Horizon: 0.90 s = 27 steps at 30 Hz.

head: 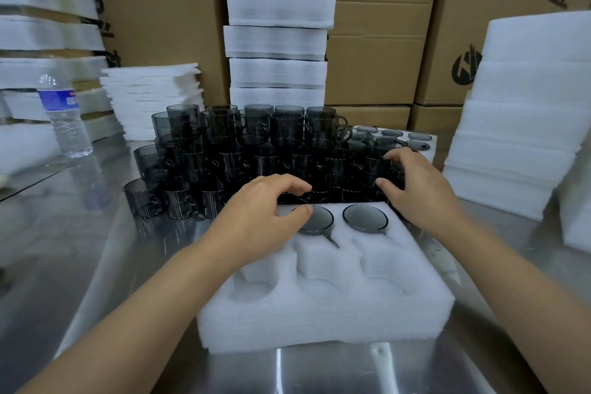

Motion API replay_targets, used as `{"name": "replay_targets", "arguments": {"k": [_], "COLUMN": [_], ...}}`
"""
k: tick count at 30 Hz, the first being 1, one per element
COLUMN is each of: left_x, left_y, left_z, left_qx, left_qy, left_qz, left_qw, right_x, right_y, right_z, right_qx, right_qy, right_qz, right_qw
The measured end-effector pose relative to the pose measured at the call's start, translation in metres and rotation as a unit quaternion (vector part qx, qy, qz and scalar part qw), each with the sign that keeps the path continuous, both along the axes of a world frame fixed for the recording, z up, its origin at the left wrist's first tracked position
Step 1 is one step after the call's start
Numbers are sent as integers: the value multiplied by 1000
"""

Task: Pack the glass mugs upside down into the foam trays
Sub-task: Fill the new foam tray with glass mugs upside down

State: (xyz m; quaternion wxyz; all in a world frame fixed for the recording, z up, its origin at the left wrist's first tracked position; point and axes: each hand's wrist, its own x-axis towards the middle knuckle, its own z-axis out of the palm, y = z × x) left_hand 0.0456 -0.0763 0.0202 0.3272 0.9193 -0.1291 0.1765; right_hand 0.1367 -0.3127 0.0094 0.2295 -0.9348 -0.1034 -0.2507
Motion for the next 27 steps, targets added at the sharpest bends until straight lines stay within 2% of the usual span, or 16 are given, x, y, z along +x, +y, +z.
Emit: {"name": "replay_targets", "arguments": {"k": [11, 15, 21, 27], "left_x": [0, 0, 3, 9], "left_y": [0, 1, 3, 5], "left_z": [0, 2, 1, -1], "left_qx": [-5, -31, -85, -136], "left_qy": [1, 12, 29, 30], "left_qz": [-3, 4, -3, -3], "left_qw": [1000, 999, 996, 990], "right_x": [7, 4, -18, -45], "right_y": [-4, -4, 8, 31], "right_z": [-6, 2, 24, 35], "right_qx": [48, 69, 119, 138], "right_qy": [-21, -71, -126, -116], "right_qz": [-21, -20, 15, 82], "right_qw": [998, 995, 985, 980]}}
